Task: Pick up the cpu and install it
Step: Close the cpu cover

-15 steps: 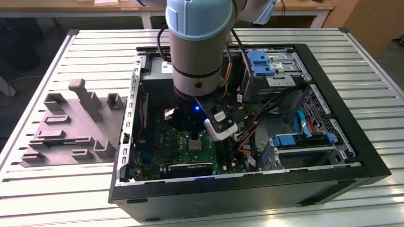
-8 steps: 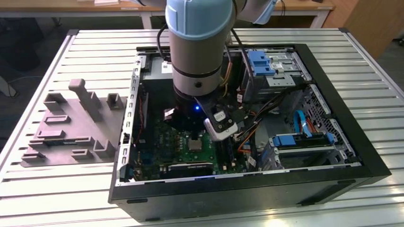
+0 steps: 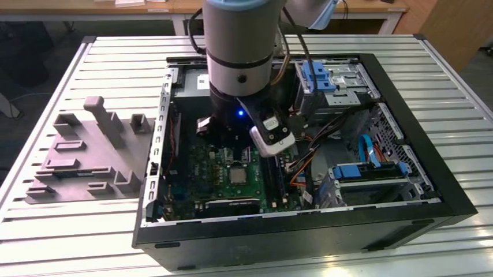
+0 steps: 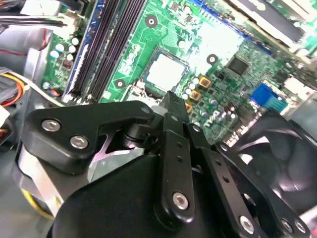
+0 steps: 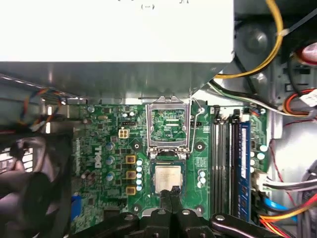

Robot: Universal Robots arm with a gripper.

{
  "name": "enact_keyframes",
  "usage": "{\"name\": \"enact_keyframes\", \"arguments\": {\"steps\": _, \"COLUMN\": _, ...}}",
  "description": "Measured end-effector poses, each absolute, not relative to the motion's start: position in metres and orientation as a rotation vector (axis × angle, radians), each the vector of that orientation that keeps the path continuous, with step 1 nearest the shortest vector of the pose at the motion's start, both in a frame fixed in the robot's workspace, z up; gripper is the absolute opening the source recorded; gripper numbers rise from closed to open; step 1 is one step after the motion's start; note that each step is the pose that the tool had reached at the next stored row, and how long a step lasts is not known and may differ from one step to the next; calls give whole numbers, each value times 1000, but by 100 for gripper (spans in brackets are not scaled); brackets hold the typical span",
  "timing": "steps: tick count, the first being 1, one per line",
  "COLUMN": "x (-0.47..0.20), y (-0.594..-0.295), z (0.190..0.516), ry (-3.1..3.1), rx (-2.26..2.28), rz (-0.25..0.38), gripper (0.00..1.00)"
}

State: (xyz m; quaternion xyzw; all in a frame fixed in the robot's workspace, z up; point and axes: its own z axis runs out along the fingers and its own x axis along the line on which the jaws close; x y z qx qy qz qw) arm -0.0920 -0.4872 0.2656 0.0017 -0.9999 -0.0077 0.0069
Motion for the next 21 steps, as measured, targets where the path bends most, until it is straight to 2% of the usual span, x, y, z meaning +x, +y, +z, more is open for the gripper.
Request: {"name": "enact_keyframes", "arguments": {"steps": 21, "x": -92, "y": -487, "z": 269, "ry": -3119, "rx": 223, "rz": -21, "gripper": 11}}
